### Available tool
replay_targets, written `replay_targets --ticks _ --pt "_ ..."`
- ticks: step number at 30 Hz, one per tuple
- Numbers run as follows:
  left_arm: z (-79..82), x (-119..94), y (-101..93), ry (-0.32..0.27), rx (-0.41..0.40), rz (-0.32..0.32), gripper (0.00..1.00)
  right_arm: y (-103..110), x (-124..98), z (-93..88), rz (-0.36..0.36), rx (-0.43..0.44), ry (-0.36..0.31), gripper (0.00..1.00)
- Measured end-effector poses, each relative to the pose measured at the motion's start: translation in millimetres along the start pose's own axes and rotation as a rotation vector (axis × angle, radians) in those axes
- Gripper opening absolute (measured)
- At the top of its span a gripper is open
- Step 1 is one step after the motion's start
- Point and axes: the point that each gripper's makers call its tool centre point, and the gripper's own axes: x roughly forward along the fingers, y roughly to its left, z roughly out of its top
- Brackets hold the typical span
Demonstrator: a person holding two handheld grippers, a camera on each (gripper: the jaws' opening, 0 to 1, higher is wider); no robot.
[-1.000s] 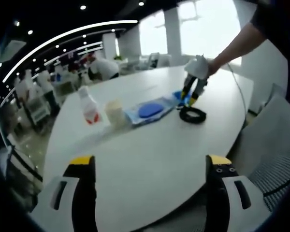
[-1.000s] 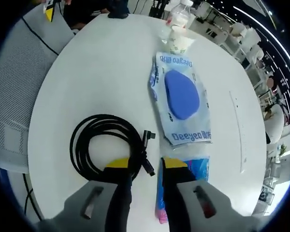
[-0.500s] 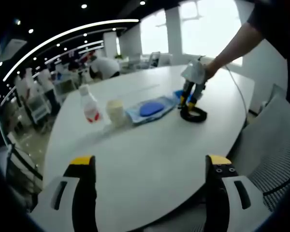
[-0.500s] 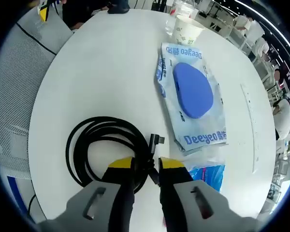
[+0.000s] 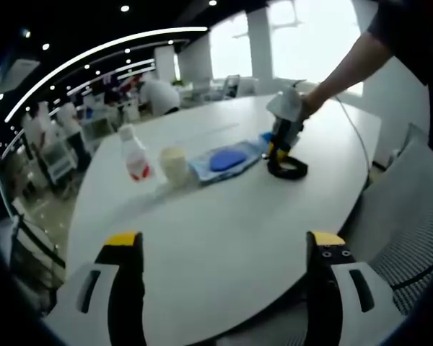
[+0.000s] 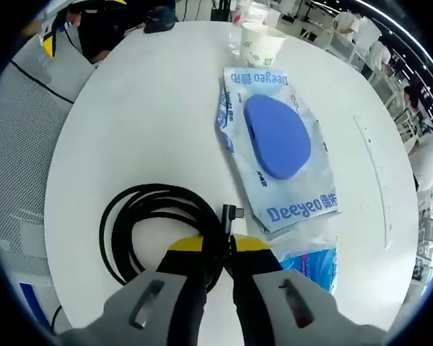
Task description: Arrange the tabletop items into an orderly group along one side of the table until the central work area is clear of visible clutter.
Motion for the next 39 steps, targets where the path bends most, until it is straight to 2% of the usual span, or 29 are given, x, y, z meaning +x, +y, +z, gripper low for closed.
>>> replay_targets --ticks 5,8,16,19,22,27,31,38,39 --pt "-0.8 0.0 1.0 0.006 0.002 0.005 0.9 -0.9 0.9 0.8 0.013 0.024 -0.016 0.11" --pt "-1.4 -0.3 0.8 0.008 0.003 0.006 0.9 -5.1 1.0 3.0 -0.011 0.074 -0.025 0.12" --pt "-0.4 -1.7 0.2 0.002 0.008 0.008 0.9 -4.8 3.2 1.7 -0.014 0.046 -0.004 0.17" --pt "0.3 -2.3 0.6 -0.001 0.007 0.011 0.9 -6.5 2.3 1.5 -0.039 0.031 0.009 0.21" --pt "1.1 -2.5 0.1 -0.006 0.011 0.008 0.9 -8.0 -10.9 7.4 -0.095 0.018 -0.003 0.26" --pt "1.4 -2.5 -0.8 -0.006 0.013 0.004 0.9 -13.8 -28.9 15.9 -0.159 0.081 -0.046 0.28" --pt "1.4 -2.2 -1.7 -0.006 0.017 0.0 0.9 -11.2 -39.5 22.3 -0.196 0.135 -0.083 0.31" --pt "4.8 -3.0 2.3 -0.022 0.017 0.02 0.94 -3.0 -61.0 24.2 -0.264 0.216 -0.095 0.35" --pt "4.8 -2.9 2.6 -0.022 0.018 0.021 0.94 -1.7 -67.3 25.5 -0.286 0.249 -0.11 0.36"
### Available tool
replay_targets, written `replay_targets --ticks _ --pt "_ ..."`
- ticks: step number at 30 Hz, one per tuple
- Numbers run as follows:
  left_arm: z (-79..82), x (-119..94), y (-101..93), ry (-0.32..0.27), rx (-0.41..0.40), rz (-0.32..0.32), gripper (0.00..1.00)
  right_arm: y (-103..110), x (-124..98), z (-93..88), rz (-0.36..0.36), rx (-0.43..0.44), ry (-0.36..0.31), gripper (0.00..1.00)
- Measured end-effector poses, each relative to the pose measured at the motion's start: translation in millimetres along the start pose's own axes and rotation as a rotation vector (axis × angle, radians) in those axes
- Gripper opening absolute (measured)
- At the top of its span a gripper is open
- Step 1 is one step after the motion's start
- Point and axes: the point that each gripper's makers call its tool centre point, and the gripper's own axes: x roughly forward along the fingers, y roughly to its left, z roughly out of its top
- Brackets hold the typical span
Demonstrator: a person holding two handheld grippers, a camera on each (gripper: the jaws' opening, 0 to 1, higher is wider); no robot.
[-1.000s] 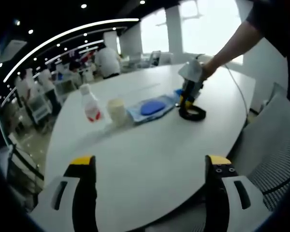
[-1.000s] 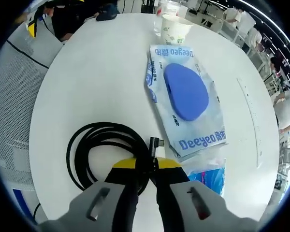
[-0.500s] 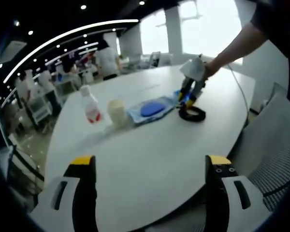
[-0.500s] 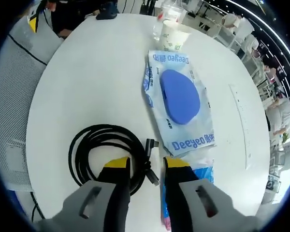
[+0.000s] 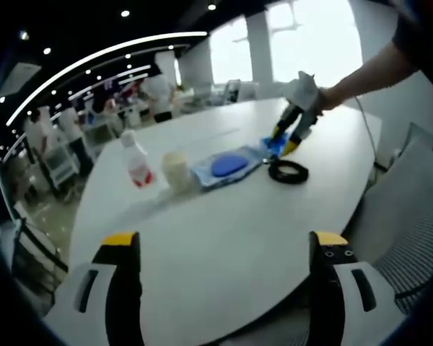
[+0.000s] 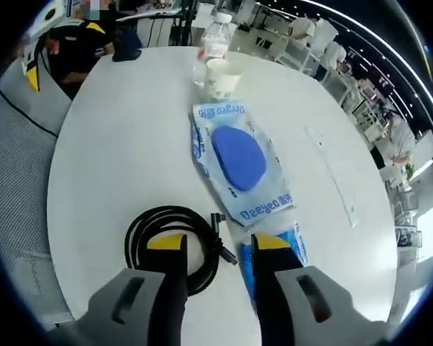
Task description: Arrange the tabletop items into an orderly group along one side of the table until the central work area is clear of visible clutter.
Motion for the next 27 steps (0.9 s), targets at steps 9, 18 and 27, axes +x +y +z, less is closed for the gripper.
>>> replay_targets --ticks 9,18,27 --pt "1.5 -0.9 -2.5 -0.006 -0.003 -0.014 0.96 5.5 -26.3 2.3 -0.076 0.16 -0.061 0.44" --pt "4.7 -2.1 -4.1 -0.022 -0.008 -0.024 0.99 11.3 -57.8 5.4 -0.178 0.343 -0.177 0.56" --pt "5.8 -2.3 -3.5 -0.033 -0.018 -0.028 0.99 27.9 -78.2 -8.1 -0.245 0.493 -0.249 0.68"
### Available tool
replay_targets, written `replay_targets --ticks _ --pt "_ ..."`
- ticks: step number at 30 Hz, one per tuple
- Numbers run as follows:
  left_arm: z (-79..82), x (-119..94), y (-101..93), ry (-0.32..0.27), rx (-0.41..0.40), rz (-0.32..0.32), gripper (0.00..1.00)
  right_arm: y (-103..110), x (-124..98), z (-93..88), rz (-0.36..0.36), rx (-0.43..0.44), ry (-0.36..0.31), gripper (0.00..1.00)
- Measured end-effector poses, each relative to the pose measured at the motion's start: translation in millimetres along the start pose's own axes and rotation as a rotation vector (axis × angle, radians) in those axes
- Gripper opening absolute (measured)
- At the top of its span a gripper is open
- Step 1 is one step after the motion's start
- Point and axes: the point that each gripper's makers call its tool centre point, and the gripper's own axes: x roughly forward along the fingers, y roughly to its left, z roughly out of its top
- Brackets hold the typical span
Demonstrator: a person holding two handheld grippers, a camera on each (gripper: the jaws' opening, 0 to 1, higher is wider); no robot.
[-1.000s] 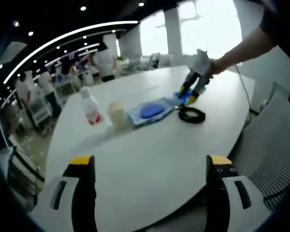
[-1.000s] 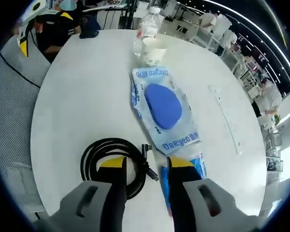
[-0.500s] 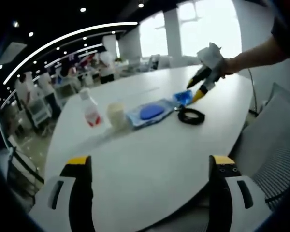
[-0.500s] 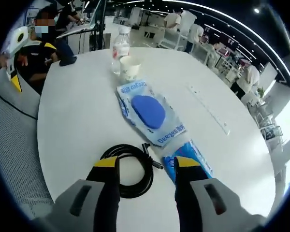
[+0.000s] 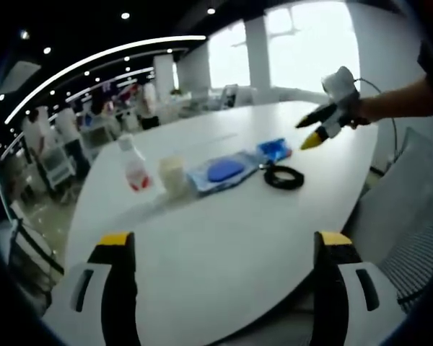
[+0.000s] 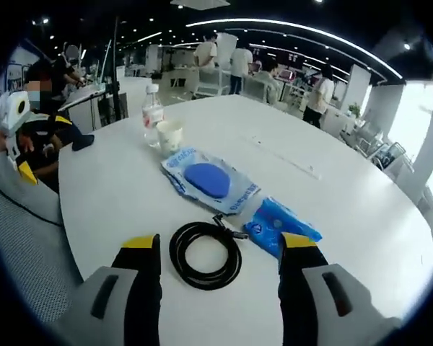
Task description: Arrange the tabletop items into an orderly group along one side of the table until the central work area is clear of visible clutter.
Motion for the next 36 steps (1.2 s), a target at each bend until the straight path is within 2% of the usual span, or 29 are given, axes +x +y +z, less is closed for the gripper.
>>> replay_targets --ticks 9,17,25,30,33,36 --pt "-1.1 1.0 -3.1 0.003 -0.005 -0.017 0.99 10.7 -26.3 -16.2 -0.036 0.091 -0.043 0.76" --pt "-2.2 0.6 -3.1 0.004 -0.014 -0.021 0.99 23.1 -48.4 -32.5 -0.063 0.094 -0.045 0.82" --pt "-1.2 -0.4 -1.8 -0.004 -0.02 -0.017 0.99 28.9 -64.9 -34.4 -0.083 0.128 -0.094 0.99" --pt "-1.4 -2.1 -1.8 0.001 -0.006 -0.015 0.99 42.6 -81.2 -43.3 -0.083 0.141 -0.124 1.0" --pt "-1.6 -3.0 -2.1 0.004 -0.001 -0.015 0.99 44.2 -83.3 -45.1 -0.09 0.153 -0.14 1.0" --pt "-1.4 -3.4 -2.2 0.004 0.008 -0.015 0.99 45.7 -82.8 -50.0 -0.094 0.188 -0.122 1.0"
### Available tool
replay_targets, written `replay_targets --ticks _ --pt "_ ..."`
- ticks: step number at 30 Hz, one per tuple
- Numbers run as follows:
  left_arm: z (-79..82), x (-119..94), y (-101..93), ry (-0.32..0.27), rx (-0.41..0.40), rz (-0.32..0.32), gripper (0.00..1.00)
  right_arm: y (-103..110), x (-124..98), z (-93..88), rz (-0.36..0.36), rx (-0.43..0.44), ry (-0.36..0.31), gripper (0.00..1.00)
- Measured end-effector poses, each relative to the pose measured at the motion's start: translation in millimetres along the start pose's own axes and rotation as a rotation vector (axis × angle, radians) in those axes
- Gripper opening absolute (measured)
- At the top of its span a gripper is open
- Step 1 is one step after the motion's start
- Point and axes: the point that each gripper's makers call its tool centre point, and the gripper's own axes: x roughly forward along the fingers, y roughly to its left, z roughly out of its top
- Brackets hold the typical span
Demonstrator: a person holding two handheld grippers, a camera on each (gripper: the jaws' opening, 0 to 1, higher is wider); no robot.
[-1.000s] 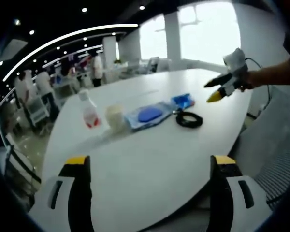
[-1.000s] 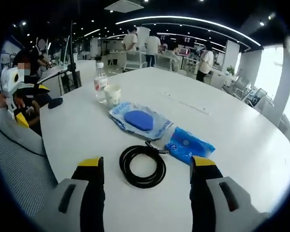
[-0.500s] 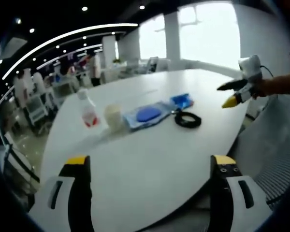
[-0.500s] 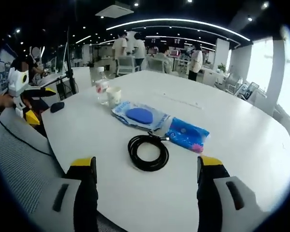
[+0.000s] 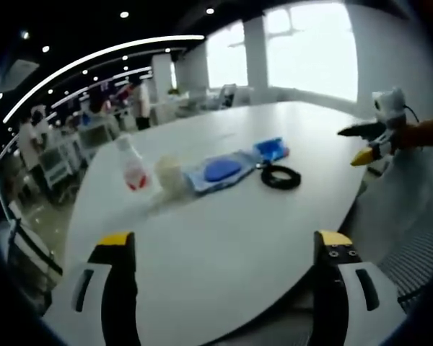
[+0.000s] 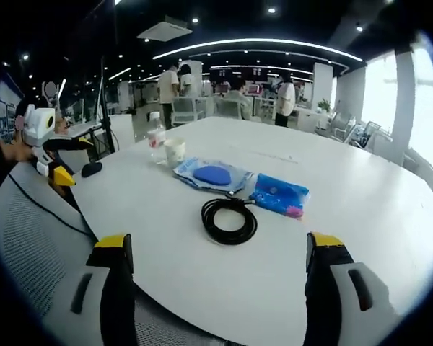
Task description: Arrange the tabletop items into an orderly group along one side of the table until the central work area is clear of visible clutter.
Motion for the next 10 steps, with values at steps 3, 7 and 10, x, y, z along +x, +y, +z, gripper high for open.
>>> replay_targets --ticks 3,7,10 --pt "0.4 -0.1 -0.2 -0.003 -0.003 -0.003 0.99 1.6 1.6 1.0 0.004 -0.014 -0.012 0.97" --pt "-1.5 -0.4 -0.3 0.008 0.009 -0.004 0.98 5.6 3.2 0.9 0.019 -0.04 -0.007 0.96" --pt "-1.0 -0.6 -1.0 0.004 0.01 -0.006 0.98 7.3 3.7 0.8 0.024 -0.061 -0.004 0.96"
